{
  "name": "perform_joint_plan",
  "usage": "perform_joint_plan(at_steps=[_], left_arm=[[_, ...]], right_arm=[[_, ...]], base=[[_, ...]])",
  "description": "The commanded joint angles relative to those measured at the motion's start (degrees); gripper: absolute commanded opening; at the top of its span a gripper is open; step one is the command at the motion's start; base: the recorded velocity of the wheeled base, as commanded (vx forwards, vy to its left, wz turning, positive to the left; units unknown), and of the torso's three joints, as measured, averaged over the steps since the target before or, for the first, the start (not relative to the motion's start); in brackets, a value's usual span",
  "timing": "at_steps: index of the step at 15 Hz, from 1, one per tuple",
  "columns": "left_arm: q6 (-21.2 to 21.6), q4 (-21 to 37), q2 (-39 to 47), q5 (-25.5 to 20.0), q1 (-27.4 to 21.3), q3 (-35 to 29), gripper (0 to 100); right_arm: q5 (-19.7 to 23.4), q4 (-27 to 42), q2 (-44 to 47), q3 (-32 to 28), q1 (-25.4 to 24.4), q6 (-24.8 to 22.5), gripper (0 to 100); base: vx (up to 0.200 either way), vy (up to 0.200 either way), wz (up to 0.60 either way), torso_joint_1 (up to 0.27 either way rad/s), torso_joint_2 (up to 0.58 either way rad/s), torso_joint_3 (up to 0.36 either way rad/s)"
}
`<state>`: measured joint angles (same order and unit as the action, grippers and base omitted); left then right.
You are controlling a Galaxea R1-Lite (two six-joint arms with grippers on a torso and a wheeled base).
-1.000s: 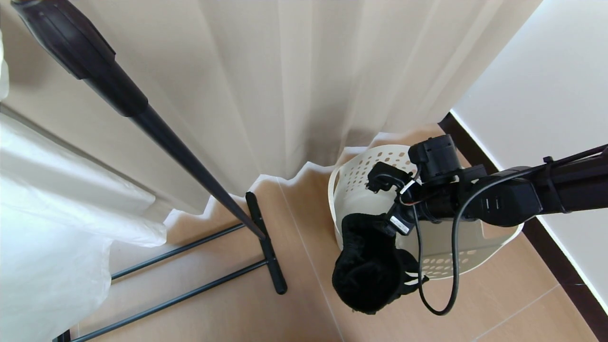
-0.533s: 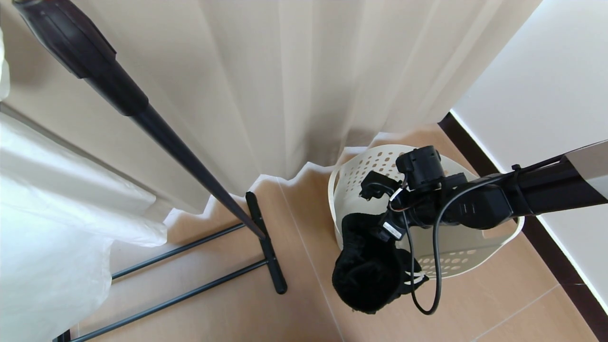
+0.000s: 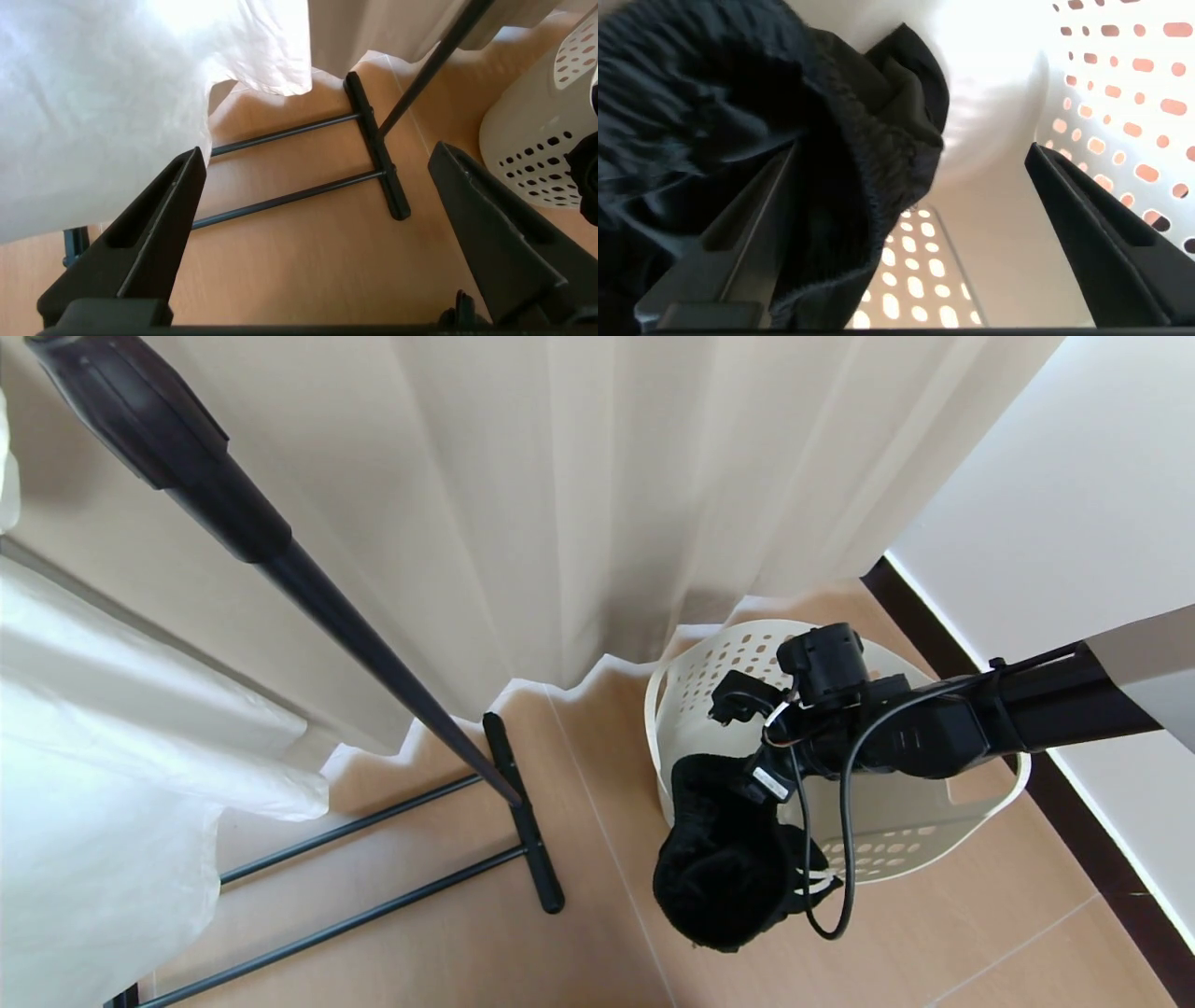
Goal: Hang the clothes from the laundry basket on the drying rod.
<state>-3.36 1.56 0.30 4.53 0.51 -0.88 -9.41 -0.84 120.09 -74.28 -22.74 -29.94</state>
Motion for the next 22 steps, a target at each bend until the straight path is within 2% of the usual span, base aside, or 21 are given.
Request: perform_joint_plan(at_steps=[1, 7, 8, 10, 12, 13, 14, 15, 17, 18, 19, 22], left_arm=[[0.0, 0.0, 0.0, 0.0, 0.0, 0.0, 100], [0.0, 0.0, 0.0, 0.0, 0.0, 0.0, 100], [0.0, 0.0, 0.0, 0.0, 0.0, 0.0, 100], [0.0, 0.0, 0.0, 0.0, 0.0, 0.0, 100], [0.0, 0.0, 0.0, 0.0, 0.0, 0.0, 100], [0.0, 0.0, 0.0, 0.0, 0.0, 0.0, 100], [0.0, 0.0, 0.0, 0.0, 0.0, 0.0, 100], [0.0, 0.0, 0.0, 0.0, 0.0, 0.0, 100], [0.0, 0.0, 0.0, 0.0, 0.0, 0.0, 100], [-0.1, 0.0, 0.0, 0.0, 0.0, 0.0, 100], [0.0, 0.0, 0.0, 0.0, 0.0, 0.0, 100], [0.0, 0.0, 0.0, -0.1, 0.0, 0.0, 100]], right_arm=[[0.0, 0.0, 0.1, -0.1, 0.1, 0.0, 0], [0.3, -0.5, 0.0, 0.2, 0.5, 0.1, 0], [0.4, -0.5, -1.8, 1.3, 0.5, 0.5, 0], [0.4, -0.8, -9.6, 7.5, -0.6, 2.4, 0], [0.2, -0.8, -20.4, 14.5, -3.5, 5.6, 0], [-0.2, -0.8, -28.6, 19.2, -5.8, 8.8, 0], [-1.7, -0.7, -36.2, 23.4, -9.7, 11.2, 0], [-3.0, -0.7, -39.5, 25.2, -11.8, 12.2, 0], [-8.3, -0.8, -49.5, 30.9, -17.9, 13.2, 0], [-8.4, -0.8, -50.0, 31.1, -18.0, 13.2, 0], [-8.9, -0.8, -54.0, 32.4, -20.3, 13.4, 0], [-9.0, -0.9, -57.0, 32.5, -23.8, 13.4, 0]], base=[[0.0, 0.0, 0.0, 0.0, 0.0, 0.0], [0.0, 0.0, 0.0, 0.0, 0.0, 0.0], [0.0, 0.0, 0.0, 0.0, 0.0, 0.0], [0.0, 0.0, 0.0, 0.0, 0.0, 0.0], [0.0, 0.0, 0.0, 0.0, 0.0, 0.0], [0.0, 0.0, 0.0, 0.0, 0.0, 0.0], [0.0, 0.0, 0.0, 0.0, 0.0, 0.0], [0.0, 0.0, 0.0, 0.0, 0.0, 0.0], [0.0, 0.0, 0.0, 0.0, 0.0, 0.0], [0.0, 0.0, 0.0, 0.0, 0.0, 0.0], [0.0, 0.0, 0.0, 0.0, 0.0, 0.0], [0.0, 0.0, 0.0, 0.0, 0.0, 0.0]])
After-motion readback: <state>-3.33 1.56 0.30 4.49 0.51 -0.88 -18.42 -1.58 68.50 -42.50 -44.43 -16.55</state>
